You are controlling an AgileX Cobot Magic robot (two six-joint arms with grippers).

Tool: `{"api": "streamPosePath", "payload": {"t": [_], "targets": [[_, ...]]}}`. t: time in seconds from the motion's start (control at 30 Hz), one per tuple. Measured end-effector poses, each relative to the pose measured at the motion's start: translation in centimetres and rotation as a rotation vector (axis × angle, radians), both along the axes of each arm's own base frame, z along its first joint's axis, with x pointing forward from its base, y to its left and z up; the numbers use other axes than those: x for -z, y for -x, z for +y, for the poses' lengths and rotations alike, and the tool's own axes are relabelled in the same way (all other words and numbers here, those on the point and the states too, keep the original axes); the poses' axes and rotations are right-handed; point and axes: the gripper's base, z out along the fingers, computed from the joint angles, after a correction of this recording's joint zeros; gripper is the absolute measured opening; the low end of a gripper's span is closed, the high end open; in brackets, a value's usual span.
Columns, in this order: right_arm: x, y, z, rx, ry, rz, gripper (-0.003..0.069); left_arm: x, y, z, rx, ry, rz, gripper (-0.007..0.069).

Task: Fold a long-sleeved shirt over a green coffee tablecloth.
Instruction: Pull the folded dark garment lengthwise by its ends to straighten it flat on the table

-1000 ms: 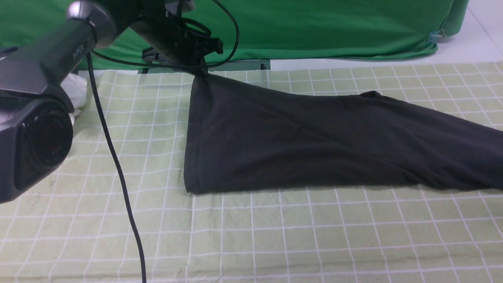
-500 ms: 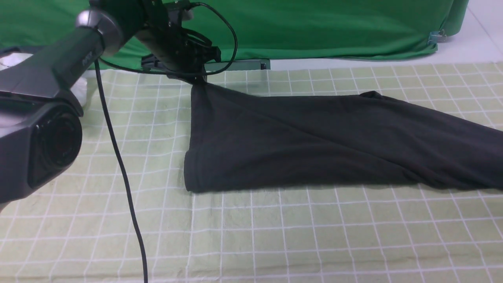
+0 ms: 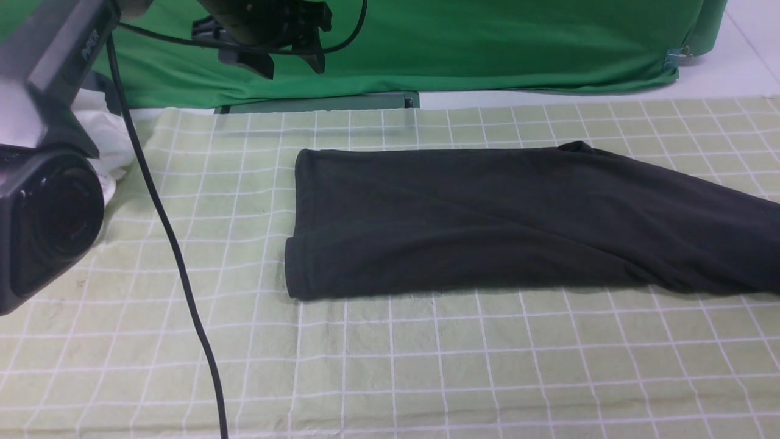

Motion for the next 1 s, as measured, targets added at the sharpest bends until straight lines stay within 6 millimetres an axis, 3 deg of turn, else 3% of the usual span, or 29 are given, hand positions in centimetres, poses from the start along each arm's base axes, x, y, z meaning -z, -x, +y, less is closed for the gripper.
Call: {"api": "streamPosePath", "payload": {"t": [0.23, 0.43, 0.6, 0.73, 0.8, 1.0], "targets": [[3.1, -0.5, -1.6, 0.004, 0.114, 0.102, 0.0314, 1.1, -0.2, -0.4, 0.008, 0.035, 0.037, 0.0443], [3.3, 0.0, -3.1, 0.083, 0.132, 0.112, 0.0314, 2.5, -0.5, -0.6, 0.011, 0.056, 0.069, 0.0367], [3.9, -0.1, -3.1, 0.095, 0.113, 0.117, 0.0297, 2.9, -0.7, -0.7, 0.011, 0.057, 0.077, 0.0337], [5.2, -0.5, -2.9, 0.084, 0.075, 0.128, 0.0163, 2.9, -0.8, -0.7, 0.01, 0.059, 0.064, 0.0329], [6.0, -0.7, -2.8, 0.06, 0.054, 0.139, 0.0052, 2.9, -0.8, -0.7, 0.01, 0.059, 0.064, 0.0328], [5.8, -1.2, -2.9, 0.041, 0.058, 0.118, -0.0005, 2.9, -0.8, -0.7, 0.009, 0.06, 0.06, 0.0327]]}}
